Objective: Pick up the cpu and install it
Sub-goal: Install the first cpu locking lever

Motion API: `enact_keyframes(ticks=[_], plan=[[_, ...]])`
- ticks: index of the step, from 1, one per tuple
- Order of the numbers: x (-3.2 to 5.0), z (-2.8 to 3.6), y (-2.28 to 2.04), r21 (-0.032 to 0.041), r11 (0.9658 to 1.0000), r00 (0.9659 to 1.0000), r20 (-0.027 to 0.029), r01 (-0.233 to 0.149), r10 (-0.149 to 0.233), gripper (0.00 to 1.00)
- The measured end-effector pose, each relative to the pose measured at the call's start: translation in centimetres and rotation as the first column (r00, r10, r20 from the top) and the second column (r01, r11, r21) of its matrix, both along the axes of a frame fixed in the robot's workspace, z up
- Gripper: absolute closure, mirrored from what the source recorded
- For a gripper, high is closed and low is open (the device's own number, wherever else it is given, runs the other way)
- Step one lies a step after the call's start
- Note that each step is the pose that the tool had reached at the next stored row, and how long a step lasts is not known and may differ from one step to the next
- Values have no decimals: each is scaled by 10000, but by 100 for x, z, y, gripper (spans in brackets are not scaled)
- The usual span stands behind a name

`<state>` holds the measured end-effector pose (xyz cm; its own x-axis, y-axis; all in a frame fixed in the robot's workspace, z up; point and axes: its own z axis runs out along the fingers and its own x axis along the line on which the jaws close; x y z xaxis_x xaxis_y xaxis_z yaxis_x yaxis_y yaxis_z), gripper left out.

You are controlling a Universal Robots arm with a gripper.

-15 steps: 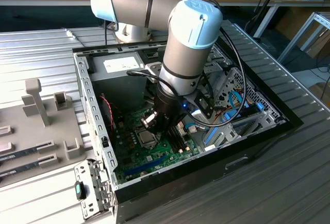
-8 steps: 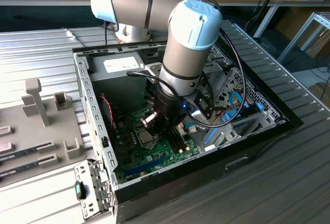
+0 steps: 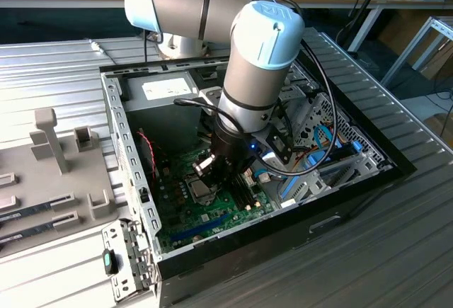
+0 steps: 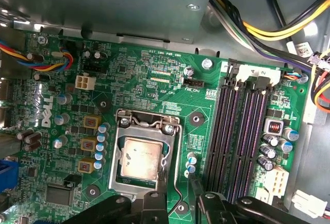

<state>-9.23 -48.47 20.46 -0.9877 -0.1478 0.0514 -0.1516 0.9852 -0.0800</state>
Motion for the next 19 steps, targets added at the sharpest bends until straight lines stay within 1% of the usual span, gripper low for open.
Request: enact_keyframes(ticks=[2, 3, 9, 10, 11, 14, 18, 19], plan=[[0, -1, 0, 1, 10000, 10000, 1, 0, 0, 71], [0, -1, 0, 1, 10000, 10000, 0, 0, 0, 82], [0, -3, 0, 1, 10000, 10000, 0, 0, 0, 82], [0, 6, 1, 5, 10000, 10000, 2, 0, 0, 82], [0, 29, 0, 3, 10000, 10000, 1, 0, 0, 82], [0, 54, 1, 6, 10000, 10000, 1, 0, 0, 82], [1, 154, 3, 6, 10000, 10000, 2, -1, 1, 82], [0, 159, 8, -1, 10000, 10000, 0, 0, 0, 82]])
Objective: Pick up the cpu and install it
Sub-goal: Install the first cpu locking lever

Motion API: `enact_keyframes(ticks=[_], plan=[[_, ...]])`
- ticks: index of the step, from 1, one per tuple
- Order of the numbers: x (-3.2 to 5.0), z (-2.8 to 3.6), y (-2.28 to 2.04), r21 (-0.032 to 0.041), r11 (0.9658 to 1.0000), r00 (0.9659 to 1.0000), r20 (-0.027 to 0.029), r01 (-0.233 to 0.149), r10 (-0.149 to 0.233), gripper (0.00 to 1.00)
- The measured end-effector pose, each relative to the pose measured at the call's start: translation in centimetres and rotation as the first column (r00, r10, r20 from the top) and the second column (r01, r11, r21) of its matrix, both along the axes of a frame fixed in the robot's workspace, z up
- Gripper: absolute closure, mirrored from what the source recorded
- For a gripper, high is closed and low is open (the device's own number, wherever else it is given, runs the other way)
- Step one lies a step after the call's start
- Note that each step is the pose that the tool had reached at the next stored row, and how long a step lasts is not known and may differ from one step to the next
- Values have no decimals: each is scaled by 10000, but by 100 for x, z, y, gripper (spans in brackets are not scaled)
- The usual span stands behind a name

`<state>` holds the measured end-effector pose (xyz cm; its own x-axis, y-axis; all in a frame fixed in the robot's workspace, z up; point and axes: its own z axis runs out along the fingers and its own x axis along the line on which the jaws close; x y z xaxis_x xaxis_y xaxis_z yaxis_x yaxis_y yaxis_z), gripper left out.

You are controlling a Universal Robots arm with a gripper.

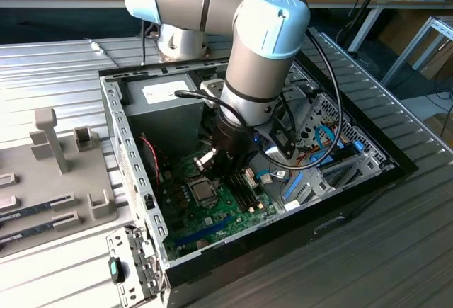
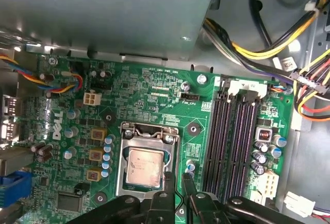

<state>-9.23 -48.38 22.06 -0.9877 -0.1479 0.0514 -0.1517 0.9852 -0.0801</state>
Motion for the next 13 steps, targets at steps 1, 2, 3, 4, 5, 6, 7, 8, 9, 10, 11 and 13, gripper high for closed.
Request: enact_keyframes(ticks=[1, 2, 3, 4, 5, 6, 7, 8, 9, 10, 11, 13], plan=[[0, 1, 12, -1, 10000, 10000, 0, 0, 0, 82], [-1, 3, 19, -2, 10000, 10000, -1, 0, 0, 82], [-1, 7, 26, 1, 10000, 10000, 0, 1, -1, 82], [-1, 19, 30, 5, 10000, 10000, 0, 1, -1, 82], [0, 33, 34, 9, 10000, 10000, 2, 0, 0, 82], [0, 62, 37, 3, 10000, 10000, 2, 0, 0, 82], [0, 84, 39, 5, 10000, 10000, 2, 0, 0, 82], [0, 91, 42, 8, 10000, 10000, 3, 1, -1, 82], [0, 99, 45, 6, 10000, 10000, 2, 1, -1, 82], [-1, 108, 48, 3, 10000, 10000, 1, 1, -1, 82], [-1, 118, 51, 3, 10000, 10000, 0, 0, 0, 82], [0, 156, 57, 3, 10000, 10000, 1, 0, 0, 82]])
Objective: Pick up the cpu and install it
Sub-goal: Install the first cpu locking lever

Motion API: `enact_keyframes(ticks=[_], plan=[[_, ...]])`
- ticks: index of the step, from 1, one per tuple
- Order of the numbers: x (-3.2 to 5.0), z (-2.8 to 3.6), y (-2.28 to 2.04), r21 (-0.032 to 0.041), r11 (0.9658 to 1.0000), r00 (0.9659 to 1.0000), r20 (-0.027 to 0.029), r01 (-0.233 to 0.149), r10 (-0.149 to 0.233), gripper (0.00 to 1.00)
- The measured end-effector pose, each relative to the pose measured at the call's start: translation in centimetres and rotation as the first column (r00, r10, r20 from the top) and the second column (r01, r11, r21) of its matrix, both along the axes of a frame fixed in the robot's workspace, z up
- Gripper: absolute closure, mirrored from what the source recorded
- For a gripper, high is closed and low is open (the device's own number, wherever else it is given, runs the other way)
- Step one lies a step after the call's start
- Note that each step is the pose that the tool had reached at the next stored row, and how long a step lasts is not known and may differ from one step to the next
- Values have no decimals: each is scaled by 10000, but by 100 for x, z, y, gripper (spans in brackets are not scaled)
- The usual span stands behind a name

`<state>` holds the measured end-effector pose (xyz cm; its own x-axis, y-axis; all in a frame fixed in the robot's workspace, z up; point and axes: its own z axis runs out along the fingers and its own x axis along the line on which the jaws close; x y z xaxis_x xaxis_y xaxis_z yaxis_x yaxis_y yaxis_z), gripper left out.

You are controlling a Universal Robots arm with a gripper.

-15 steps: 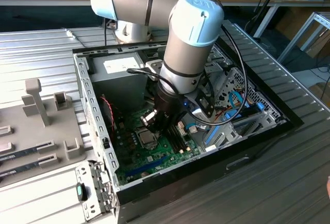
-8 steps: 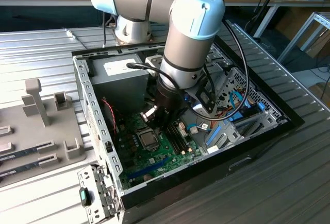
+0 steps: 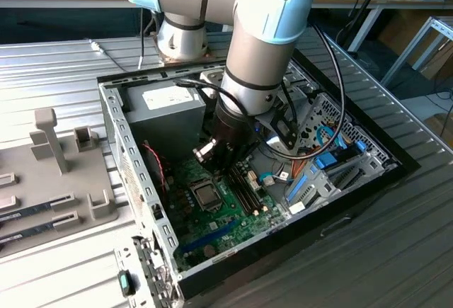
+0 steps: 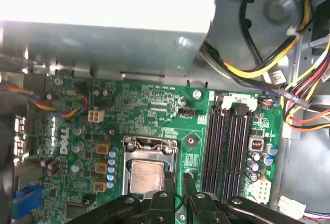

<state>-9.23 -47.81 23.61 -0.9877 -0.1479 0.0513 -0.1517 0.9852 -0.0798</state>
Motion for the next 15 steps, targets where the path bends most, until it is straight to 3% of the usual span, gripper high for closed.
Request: enact_keyframes(ticks=[5, 8, 10, 13, 15], plan=[[-1, 62, 17, -5, 10000, 10000, -4, 1, -1, 82], [0, 87, 60, -2, 10000, 10000, -2, 1, -1, 82], [0, 85, 391, 0, 10000, 10000, -1, 1, -1, 82], [1, 84, 358, 3, 10000, 10000, -2, 1, -1, 82], [6, 77, 358, 65, 10000, 10000, -13, 1, -1, 83]])
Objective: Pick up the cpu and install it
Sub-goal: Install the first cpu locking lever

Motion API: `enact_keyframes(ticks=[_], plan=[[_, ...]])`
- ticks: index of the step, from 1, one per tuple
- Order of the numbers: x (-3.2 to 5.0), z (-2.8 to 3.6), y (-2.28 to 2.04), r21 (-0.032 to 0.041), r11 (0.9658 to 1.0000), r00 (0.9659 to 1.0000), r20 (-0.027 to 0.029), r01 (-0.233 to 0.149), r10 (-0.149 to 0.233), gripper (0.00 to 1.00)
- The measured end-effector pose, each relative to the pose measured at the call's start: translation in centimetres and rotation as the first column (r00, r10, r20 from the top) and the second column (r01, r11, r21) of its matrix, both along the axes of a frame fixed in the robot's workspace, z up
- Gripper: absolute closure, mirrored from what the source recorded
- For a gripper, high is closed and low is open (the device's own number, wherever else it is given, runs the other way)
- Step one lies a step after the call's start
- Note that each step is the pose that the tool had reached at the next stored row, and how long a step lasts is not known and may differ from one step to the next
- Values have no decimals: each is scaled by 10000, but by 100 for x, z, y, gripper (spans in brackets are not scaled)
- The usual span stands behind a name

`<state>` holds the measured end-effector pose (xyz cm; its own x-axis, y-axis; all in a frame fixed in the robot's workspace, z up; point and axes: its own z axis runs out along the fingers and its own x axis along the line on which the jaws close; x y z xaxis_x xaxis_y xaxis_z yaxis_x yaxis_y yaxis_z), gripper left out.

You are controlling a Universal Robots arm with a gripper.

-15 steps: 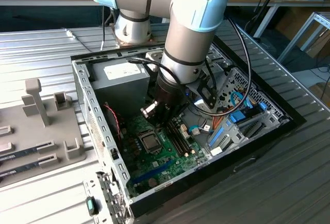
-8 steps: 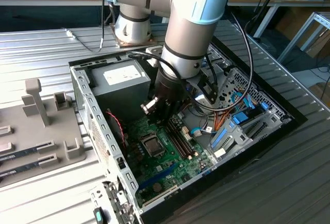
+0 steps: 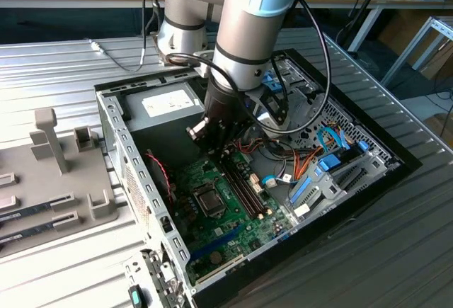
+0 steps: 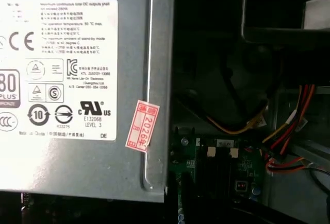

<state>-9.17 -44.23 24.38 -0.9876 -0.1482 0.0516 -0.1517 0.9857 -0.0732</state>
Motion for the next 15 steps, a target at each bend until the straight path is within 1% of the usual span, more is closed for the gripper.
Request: enact_keyframes(ticks=[1, 2, 3, 4, 5, 6, 8, 9, 12, 13, 14, 15], plan=[[4, -2, -1, 14, 10000, 10000, -3, 0, 0, 89], [12, -4, -5, 44, 10000, 10000, -6, 0, 0, 90], [24, -4, -25, 53, 10000, 10000, -13, 1, -1, 90], [44, -6, -63, 58, 10000, 10000, -30, -1, 1, 90], [66, -5, -116, 56, 10000, 10000, -50, 0, 0, 90], [83, -6, -163, 64, 10000, 10000, -56, 1, 0, 90], [102, 0, -187, 80, 10000, 10000, -61, 0, 0, 90], [115, 12, -201, 104, 9999, 10000, -65, 0, 1, 90], [132, 41, -214, 145, 9999, 10000, -70, 0, 1, 90], [132, 60, -213, 166, 9999, 10000, -70, 1, 0, 90], [132, 96, -213, 207, 9998, 10000, -69, 2, 0, 90], [130, 119, -213, 228, 9997, 10000, -69, 2, 0, 90]])
